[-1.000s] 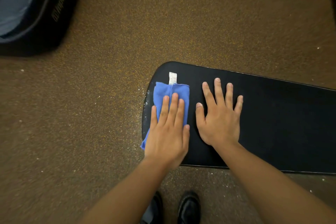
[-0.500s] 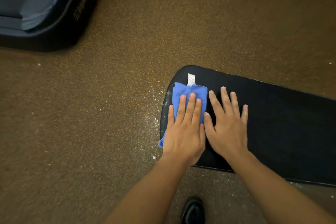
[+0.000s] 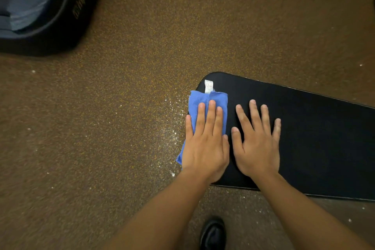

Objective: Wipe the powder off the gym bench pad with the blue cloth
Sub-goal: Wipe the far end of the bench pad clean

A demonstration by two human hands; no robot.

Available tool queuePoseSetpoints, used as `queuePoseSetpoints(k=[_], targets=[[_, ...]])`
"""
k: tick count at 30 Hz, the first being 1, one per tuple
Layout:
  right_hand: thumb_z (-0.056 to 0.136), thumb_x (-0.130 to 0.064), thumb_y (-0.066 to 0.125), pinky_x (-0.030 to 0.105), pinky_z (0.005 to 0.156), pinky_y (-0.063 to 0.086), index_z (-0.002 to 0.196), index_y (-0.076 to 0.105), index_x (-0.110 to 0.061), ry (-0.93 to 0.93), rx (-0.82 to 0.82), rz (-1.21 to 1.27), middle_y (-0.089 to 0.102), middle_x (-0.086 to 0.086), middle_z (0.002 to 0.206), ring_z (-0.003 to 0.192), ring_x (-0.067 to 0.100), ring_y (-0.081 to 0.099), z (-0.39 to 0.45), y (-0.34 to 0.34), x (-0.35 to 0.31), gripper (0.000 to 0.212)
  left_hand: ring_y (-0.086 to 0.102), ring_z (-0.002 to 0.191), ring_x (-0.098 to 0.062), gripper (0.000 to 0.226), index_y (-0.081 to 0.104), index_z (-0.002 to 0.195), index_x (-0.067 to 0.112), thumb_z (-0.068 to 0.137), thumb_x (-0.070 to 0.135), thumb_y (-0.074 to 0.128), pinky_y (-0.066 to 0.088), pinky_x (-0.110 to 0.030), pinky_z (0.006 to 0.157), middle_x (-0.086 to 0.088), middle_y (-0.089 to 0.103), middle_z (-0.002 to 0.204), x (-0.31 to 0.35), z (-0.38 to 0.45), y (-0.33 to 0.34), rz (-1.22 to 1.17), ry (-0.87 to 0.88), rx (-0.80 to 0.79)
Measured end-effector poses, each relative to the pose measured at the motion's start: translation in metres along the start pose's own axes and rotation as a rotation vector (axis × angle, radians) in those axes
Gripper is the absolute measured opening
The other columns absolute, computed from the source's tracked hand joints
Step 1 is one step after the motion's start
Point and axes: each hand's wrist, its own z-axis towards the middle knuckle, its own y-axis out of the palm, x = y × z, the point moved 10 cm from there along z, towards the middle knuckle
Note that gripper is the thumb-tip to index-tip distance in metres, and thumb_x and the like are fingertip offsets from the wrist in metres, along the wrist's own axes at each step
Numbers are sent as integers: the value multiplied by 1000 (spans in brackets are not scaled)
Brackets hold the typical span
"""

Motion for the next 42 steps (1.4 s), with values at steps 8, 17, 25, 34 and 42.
queuePoseSetpoints(k=[8,17,25,34,42], targets=[[97,-45,26,57,118,6,152,28,-29,-4,23,3,17,3,163,150,26,8,-2,0,-1,57,-5,151,-27,66,8,157,11,97,38,17,5,-54,120,-6,0,165,-5,80,-2,30,117,-126],[98,-45,24,57,118,6,153,25,-29,-6,16,12,15,3,163,150,27,6,-1,0,-1,58,-6,151,-26,63,13,156,10,99,33,28,5,-50,122,-7,3,165,-16,3,-8,-102,-92,-13],[98,-44,24,58,118,8,153,25,-28,-2,1,-8,15,5,163,150,28,7,-1,1,1,57,4,151,-27,61,17,155,12,100,36,23,12,-54,120,-7,11,164,4,13,2,-22,65,-87],[98,-46,23,59,118,8,153,23,-30,-1,-12,-9,14,3,163,150,28,6,0,1,-1,58,-8,151,-24,67,7,157,12,98,41,20,3,-49,121,-5,-2,165,-28,68,-9,-118,-12,-106],[97,-44,23,59,118,10,153,24,-28,-7,-13,-9,16,5,163,150,29,8,1,0,-2,58,-4,152,-23,63,13,156,8,101,35,27,0,-45,120,-7,4,164,-5,-31,1,-85,-24,-40]])
